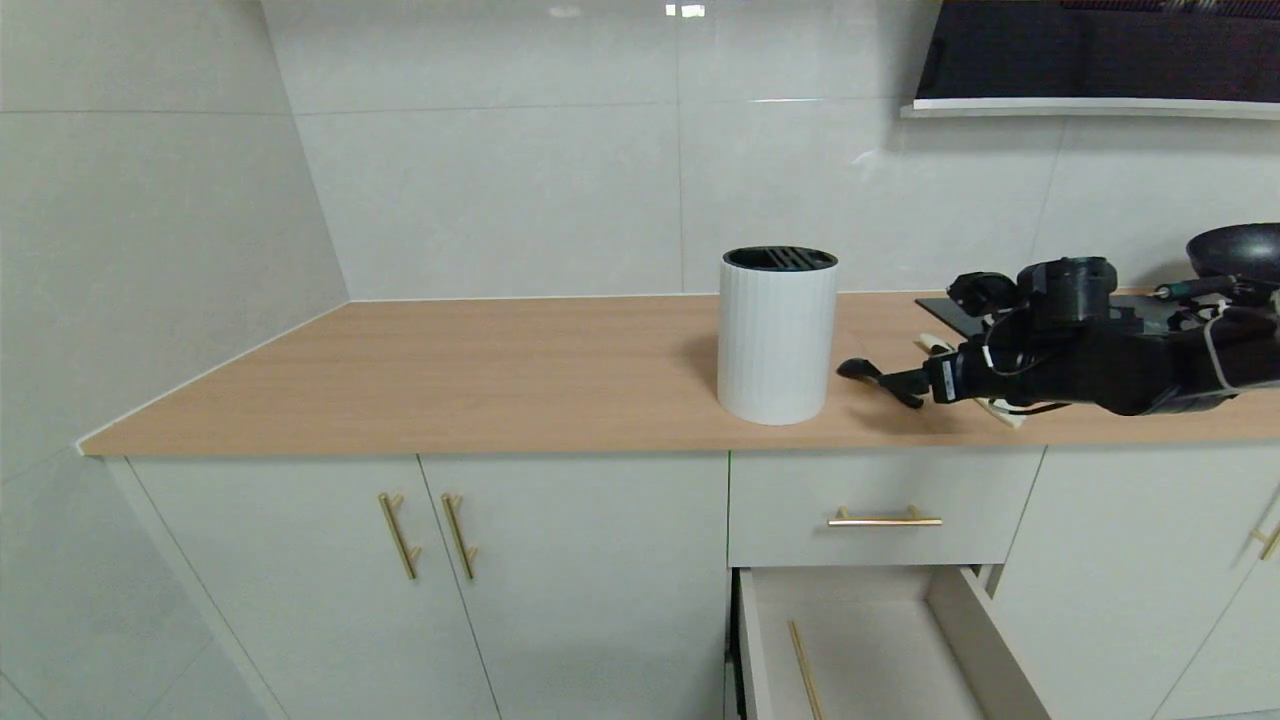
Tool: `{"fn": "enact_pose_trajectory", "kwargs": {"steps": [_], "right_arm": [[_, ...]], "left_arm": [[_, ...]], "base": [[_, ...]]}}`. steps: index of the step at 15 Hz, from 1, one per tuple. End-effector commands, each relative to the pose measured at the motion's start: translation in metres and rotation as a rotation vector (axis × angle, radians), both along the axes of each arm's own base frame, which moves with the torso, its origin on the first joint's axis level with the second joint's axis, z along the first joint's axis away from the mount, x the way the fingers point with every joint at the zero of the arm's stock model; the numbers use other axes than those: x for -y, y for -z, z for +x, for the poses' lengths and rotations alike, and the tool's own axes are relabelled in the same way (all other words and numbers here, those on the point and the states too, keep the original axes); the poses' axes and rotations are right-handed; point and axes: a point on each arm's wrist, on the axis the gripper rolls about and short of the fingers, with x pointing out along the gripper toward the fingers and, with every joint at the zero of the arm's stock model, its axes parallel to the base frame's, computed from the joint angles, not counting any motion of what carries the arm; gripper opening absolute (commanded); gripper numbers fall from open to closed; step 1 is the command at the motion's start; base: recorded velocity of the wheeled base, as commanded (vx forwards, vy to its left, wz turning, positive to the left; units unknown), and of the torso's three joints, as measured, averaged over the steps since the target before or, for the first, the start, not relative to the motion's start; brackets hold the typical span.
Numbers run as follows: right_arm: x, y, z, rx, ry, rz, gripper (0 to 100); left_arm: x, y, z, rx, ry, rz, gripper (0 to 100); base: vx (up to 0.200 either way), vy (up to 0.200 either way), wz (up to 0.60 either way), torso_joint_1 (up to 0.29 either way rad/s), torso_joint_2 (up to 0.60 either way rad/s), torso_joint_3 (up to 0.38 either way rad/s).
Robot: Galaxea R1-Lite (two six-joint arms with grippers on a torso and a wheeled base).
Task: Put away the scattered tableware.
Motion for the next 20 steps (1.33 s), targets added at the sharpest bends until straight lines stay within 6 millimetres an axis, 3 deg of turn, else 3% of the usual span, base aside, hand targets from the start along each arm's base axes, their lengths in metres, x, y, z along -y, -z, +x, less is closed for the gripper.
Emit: {"fn": "enact_pose_trajectory", "kwargs": {"steps": [1,7,14,20], "right_arm": [[0.001,0.024,0.016,-0.036,0.004,0.003,100],[0.016,0.04,0.047,-0.025,0.063,0.032,100],[0.016,0.056,0.061,-0.034,0.115,0.016,100],[0.015,0.059,0.061,-0.041,0.114,0.014,100]], "left_arm": [[0.0,0.0,0.0,-0.001,0.0,0.0,100],[0.0,0.0,0.0,-0.001,0.0,0.0,100],[0.0,0.0,0.0,-0.001,0.0,0.0,100],[0.0,0.0,0.0,-0.001,0.0,0.0,100]], "base": [[0.0,0.0,0.0,0.0,0.0,0.0],[0.0,0.0,0.0,0.0,0.0,0.0],[0.0,0.0,0.0,0.0,0.0,0.0],[0.0,0.0,0.0,0.0,0.0,0.0]]}}
